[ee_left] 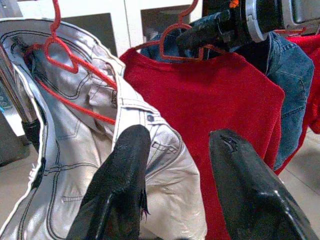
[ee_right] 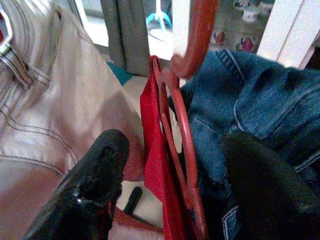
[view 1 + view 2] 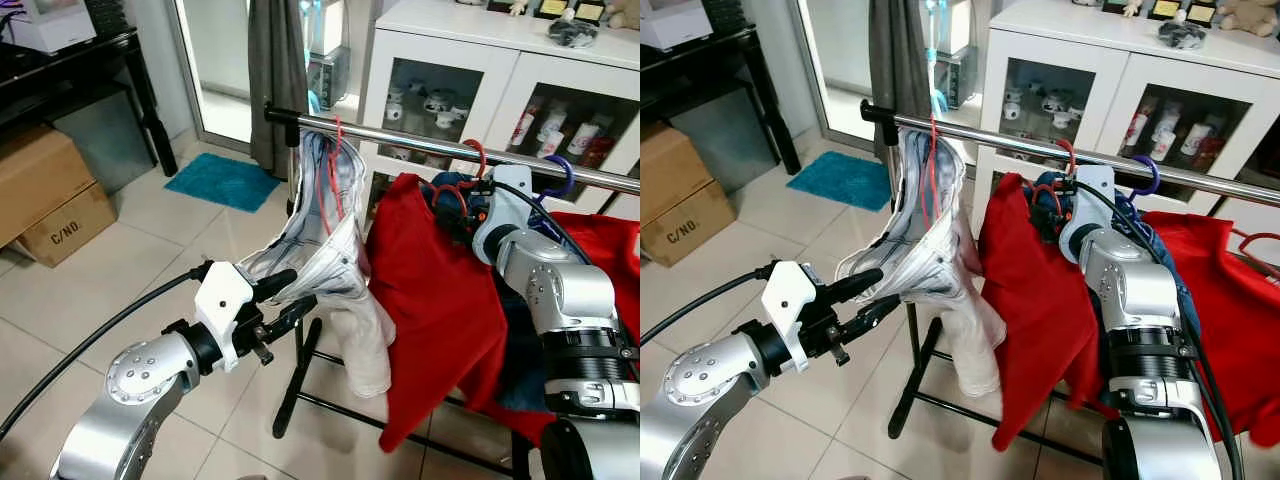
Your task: Hang hanger
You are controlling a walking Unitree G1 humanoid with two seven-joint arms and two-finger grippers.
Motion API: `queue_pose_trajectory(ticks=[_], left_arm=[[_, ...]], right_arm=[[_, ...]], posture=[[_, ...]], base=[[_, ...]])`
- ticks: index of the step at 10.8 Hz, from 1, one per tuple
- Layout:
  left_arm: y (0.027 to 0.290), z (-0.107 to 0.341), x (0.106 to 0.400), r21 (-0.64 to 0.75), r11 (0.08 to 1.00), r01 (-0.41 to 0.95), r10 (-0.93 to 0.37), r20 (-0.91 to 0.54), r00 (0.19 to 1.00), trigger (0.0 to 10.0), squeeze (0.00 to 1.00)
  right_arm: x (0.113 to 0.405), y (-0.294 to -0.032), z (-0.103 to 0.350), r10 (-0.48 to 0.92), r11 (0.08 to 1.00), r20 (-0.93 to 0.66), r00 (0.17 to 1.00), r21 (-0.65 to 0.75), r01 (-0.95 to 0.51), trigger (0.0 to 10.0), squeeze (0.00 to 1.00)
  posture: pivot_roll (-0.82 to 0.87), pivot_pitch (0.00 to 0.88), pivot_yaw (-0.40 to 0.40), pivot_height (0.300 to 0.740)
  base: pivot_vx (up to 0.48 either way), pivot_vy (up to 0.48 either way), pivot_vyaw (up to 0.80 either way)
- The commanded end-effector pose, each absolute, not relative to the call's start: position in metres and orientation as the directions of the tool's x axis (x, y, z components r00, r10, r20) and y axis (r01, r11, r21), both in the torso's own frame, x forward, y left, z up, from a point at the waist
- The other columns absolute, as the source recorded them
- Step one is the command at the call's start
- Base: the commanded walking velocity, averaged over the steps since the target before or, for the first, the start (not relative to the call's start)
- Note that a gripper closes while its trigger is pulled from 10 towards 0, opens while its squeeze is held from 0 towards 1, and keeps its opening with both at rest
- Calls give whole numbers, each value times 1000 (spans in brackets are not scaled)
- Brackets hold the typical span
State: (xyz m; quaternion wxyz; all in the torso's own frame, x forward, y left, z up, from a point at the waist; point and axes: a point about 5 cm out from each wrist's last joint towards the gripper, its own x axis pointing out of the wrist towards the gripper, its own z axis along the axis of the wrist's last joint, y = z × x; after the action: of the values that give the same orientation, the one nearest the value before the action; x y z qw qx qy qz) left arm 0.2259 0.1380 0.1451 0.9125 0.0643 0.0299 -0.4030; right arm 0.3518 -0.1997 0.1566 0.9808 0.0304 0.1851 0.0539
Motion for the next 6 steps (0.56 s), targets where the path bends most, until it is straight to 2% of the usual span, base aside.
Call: queue_pose_trajectory(ticks=[1, 6], left_arm=[[138, 144, 226, 105, 667, 738, -729, -114, 675, 10000, 0], [135, 145, 227, 109, 659, 744, -736, -112, 668, 10000, 0]], right_arm=[[354, -203, 161, 112, 992, -347, 931, 88, -87, 0, 0], [355, -202, 155, 120, 992, -370, 921, 82, -96, 0, 0]], posture=[[125, 0, -33, 740], [123, 0, -37, 740]], base=[[0, 0, 0], [0, 0, 0]])
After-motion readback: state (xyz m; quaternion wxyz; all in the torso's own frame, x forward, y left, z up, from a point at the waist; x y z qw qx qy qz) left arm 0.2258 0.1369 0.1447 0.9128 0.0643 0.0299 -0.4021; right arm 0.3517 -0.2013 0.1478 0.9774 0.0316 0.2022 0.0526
